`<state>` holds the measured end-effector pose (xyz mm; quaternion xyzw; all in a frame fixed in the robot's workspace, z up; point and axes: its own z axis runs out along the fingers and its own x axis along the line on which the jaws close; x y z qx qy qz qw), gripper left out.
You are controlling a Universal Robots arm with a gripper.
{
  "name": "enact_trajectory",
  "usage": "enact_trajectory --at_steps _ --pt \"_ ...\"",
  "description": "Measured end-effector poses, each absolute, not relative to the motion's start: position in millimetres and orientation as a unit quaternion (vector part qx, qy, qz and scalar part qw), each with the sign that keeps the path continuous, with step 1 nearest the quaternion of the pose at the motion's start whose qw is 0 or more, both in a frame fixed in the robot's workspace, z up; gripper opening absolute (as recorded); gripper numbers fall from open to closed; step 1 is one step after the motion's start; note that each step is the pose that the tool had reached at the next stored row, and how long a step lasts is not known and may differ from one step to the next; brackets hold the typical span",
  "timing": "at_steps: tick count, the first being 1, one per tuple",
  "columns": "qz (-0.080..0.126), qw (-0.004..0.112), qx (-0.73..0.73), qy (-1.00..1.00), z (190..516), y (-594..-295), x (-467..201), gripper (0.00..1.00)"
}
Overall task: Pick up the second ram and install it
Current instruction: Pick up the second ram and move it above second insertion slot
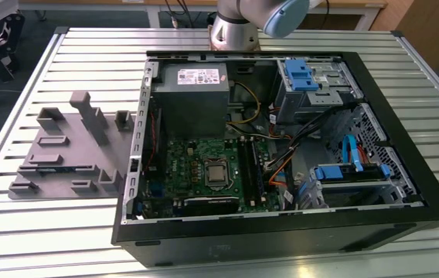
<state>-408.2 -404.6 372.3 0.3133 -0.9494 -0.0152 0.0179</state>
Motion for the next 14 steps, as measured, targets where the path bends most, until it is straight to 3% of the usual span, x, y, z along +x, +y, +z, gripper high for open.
enact_trajectory --at_steps 14 --pt "-0.014 0.019 0.352 -0.936 372.3 -404.6 -408.5 0.11"
